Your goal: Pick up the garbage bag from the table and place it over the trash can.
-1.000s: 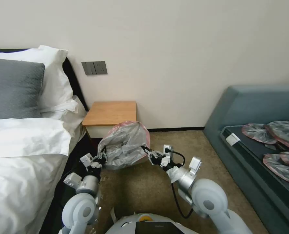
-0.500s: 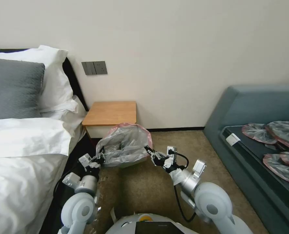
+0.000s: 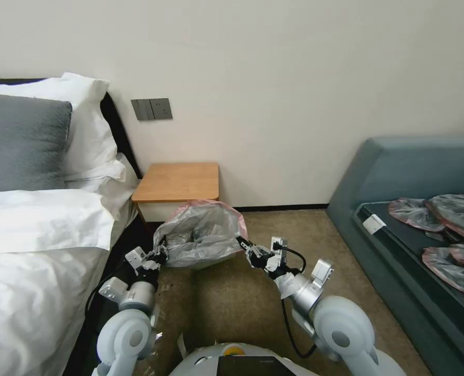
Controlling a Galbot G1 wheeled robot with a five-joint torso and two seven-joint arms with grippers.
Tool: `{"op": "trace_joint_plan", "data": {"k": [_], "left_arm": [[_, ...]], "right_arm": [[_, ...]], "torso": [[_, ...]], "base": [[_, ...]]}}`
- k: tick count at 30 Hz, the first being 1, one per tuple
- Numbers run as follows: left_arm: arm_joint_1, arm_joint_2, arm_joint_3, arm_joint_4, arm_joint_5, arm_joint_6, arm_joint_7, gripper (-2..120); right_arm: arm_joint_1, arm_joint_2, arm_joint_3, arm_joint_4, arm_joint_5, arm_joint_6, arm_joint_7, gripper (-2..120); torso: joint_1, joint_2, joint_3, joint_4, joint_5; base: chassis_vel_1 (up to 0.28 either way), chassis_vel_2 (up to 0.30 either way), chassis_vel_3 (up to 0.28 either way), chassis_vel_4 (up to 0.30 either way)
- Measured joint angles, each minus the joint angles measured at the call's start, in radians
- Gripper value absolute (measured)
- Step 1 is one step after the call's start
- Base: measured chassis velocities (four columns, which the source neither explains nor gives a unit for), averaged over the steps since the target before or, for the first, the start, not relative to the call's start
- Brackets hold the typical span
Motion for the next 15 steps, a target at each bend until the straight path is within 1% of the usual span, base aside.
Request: {"op": "trace_joint_plan", "data": {"k": [3,4,5,7,8,9,11,12,14,15], "left_arm": [[-0.006,0.001,0.0,0.001,0.0,-0.003,0.0,9],[-0.006,0.001,0.0,0.001,0.0,-0.003,0.0,9],[-0.007,0.001,0.0,0.002,-0.001,-0.004,0.0,9],[-0.011,0.002,-0.001,0.005,0.0,-0.006,-0.003,9],[-0.011,0.002,-0.001,0.005,0.0,-0.006,-0.003,9],[-0.013,0.002,-0.001,0.006,0.0,-0.006,-0.004,9],[-0.017,0.003,-0.001,0.007,0.0,-0.006,-0.008,9],[-0.017,0.003,-0.001,0.007,0.0,-0.006,-0.008,9],[-0.019,0.004,-0.003,0.007,-0.001,-0.007,-0.009,9],[-0.02,0.004,-0.003,0.007,-0.001,-0.007,-0.009,9]], "right_arm": [[-0.016,0.007,-0.001,0.01,-0.014,0.0,-0.002,25],[-0.016,0.007,-0.001,0.01,-0.014,0.0,-0.002,25],[-0.02,0.008,0.0,0.014,-0.017,0.0,-0.002,28],[-0.037,0.011,0.004,0.024,-0.026,0.001,-0.002,39],[-0.037,0.011,0.004,0.024,-0.026,0.001,-0.002,39],[-0.046,0.012,0.007,0.03,-0.03,0.002,-0.002,43],[-0.069,0.015,0.014,0.039,-0.036,0.003,0.005,55],[-0.069,0.015,0.014,0.039,-0.036,0.003,0.005,55],[-0.081,0.017,0.02,0.04,-0.04,0.003,0.015,63],[-0.082,0.017,0.021,0.04,-0.041,0.003,0.018,65]], "torso": [[0.0,0.0,0.0,0.0,0.0],[0.0,0.0,0.0,0.0,0.0],[0.0,0.0,0.0,0.0,0.0],[0.0,0.0,0.0,0.0,0.0],[0.0,0.0,0.0,0.0,0.0],[0.0,0.0,0.0,0.0,0.0],[0.0,0.0,0.0,-0.0001,-0.0001],[0.0,0.0,0.0,-0.0001,-0.0001],[0.0,0.0,0.0,-0.0001,0.0],[0.0,0.0,0.0,-0.0001,0.0]], "base": [[0.0,0.0,0.0,0.0],[0.0,0.0,0.0,0.0],[0.0,0.0,0.0,0.0],[0.0,0.0,0.0,0.0],[0.0,0.0,0.0,0.0],[0.0,0.0,0.0,0.0],[0.0,0.0,0.0,0.0],[0.0,0.0,0.0,0.0],[0.0,0.0,0.0,0.0],[0.0,0.0,0.0,0.0]]}}
